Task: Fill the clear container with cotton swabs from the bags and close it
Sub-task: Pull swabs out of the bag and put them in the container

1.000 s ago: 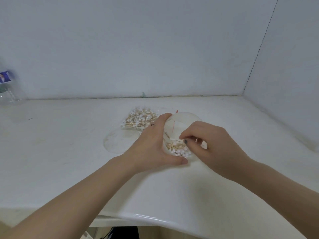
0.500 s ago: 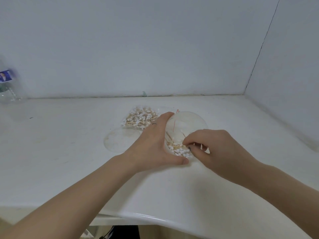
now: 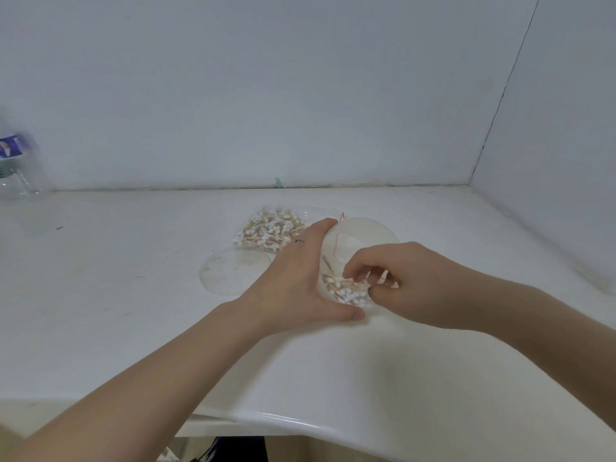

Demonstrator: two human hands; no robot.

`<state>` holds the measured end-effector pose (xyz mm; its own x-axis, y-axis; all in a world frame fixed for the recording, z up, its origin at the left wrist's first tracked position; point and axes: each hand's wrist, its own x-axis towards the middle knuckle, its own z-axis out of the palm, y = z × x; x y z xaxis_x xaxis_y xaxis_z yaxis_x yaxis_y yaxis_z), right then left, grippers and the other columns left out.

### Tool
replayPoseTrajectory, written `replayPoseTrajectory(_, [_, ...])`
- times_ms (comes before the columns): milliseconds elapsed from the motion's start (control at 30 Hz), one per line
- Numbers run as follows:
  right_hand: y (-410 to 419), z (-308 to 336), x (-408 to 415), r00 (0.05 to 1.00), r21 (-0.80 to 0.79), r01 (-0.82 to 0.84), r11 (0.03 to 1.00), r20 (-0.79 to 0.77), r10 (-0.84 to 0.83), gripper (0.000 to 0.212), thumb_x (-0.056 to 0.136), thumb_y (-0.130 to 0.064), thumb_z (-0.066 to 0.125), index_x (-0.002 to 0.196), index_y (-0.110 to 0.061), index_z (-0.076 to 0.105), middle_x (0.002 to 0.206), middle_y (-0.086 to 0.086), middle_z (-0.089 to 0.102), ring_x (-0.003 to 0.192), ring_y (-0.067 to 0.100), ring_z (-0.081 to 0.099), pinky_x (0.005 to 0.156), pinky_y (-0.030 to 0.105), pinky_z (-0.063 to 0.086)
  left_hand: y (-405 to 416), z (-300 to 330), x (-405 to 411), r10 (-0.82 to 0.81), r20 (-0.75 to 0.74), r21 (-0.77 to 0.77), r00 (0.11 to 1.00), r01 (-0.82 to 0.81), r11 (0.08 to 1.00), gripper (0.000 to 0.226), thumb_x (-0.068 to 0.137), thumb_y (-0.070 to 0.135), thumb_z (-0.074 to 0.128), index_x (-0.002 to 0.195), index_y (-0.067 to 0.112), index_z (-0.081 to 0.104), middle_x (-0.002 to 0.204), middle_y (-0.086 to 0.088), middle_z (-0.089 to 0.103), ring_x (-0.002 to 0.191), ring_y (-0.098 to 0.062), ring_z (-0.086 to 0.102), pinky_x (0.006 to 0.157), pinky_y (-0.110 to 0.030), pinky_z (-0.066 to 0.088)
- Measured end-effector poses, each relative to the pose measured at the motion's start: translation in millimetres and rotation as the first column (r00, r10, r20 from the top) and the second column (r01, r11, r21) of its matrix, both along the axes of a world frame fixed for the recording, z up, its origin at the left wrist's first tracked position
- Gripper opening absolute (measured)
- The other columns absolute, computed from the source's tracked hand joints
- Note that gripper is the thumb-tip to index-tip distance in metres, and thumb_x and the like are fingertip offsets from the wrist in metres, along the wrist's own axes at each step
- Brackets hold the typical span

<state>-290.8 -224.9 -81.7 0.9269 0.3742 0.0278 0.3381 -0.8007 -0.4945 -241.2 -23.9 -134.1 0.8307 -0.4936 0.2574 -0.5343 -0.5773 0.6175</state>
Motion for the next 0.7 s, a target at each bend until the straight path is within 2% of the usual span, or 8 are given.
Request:
replayPoseTrajectory(133, [3,4,-2,0.996,-0.146,-0.033,0.989,-0.088,0.021,0.034,0.093,-0.018,0.054,0.115,-0.040,0.068,0.110,-0.020,0.060,0.098,0.002,0.056,0.088,0.018,0.046,-2,1,-2,0.002,0.025,0.011,1.000,-0.003,1.000,0.122,0.058,0.058,0.092,0.153,0.038,0.019,0.147,0.014,0.041,0.136,-0.014,0.041,0.111,-0.042,0.043])
replayPoseTrajectory(267, [12,12,3,0.994,-0.227,-0.036,0.973,-0.106,0.012,0.039,0.093,-0.014,0.052,0.123,-0.034,0.068,0.116,-0.017,0.060,0.111,0.008,0.056,0.094,0.020,0.045,-4,2,-4,0.006,0.040,0.017,0.999,-0.007,1.000,0.123,0.059,0.055,0.093,0.155,0.036,0.018,0.149,0.013,0.040,0.137,-0.013,0.039,0.113,-0.039,0.040])
replayPoseTrajectory(400, [15,27,12,0.984,-0.236,-0.030,0.971,-0.177,-0.012,0.042,0.092,-0.011,0.051,0.125,-0.031,0.067,0.110,-0.017,0.060,0.108,0.009,0.057,0.089,0.018,0.044,-3,3,-6,0.013,0.033,0.015,0.999,-0.013,1.000,0.123,0.060,0.054,0.094,0.154,0.039,0.015,0.146,0.018,0.039,0.135,-0.009,0.038,0.113,-0.035,0.039])
replayPoseTrajectory(467, [15,35,16,0.965,-0.230,-0.049,0.972,-0.264,-0.014,0.047,0.090,-0.007,0.052,0.129,-0.030,0.065,0.108,-0.019,0.060,0.108,0.008,0.057,0.084,0.016,0.046,-3,3,-6,0.010,0.032,0.008,0.999,-0.010,1.000,0.122,0.060,0.053,0.094,0.153,0.039,0.017,0.142,0.020,0.041,0.132,-0.008,0.041,0.112,-0.035,0.041])
replayPoseTrajectory(567, [17,37,21,0.923,-0.282,-0.107,0.954,-0.384,-0.010,0.057,0.086,-0.001,0.054,0.134,-0.030,0.061,0.113,-0.019,0.058,0.113,0.009,0.054,0.081,0.014,0.042,-2,2,-4,0.013,0.028,0.004,1.000,-0.013,1.000,0.124,0.058,0.057,0.093,0.154,0.041,0.015,0.148,0.018,0.039,0.137,-0.009,0.039,0.114,-0.038,0.040])
replayPoseTrajectory(700, [18,38,27,0.923,-0.247,-0.071,0.966,-0.383,-0.030,0.057,0.091,-0.003,0.049,0.141,-0.029,0.054,0.116,-0.018,0.056,0.106,0.008,0.051,0.085,0.019,0.040,-2,0,-3,0.000,0.004,-0.008,1.000,0.000,1.000,0.125,0.056,0.060,0.091,0.154,0.043,0.015,0.151,0.016,0.037,0.139,-0.012,0.039,0.113,-0.041,0.041])
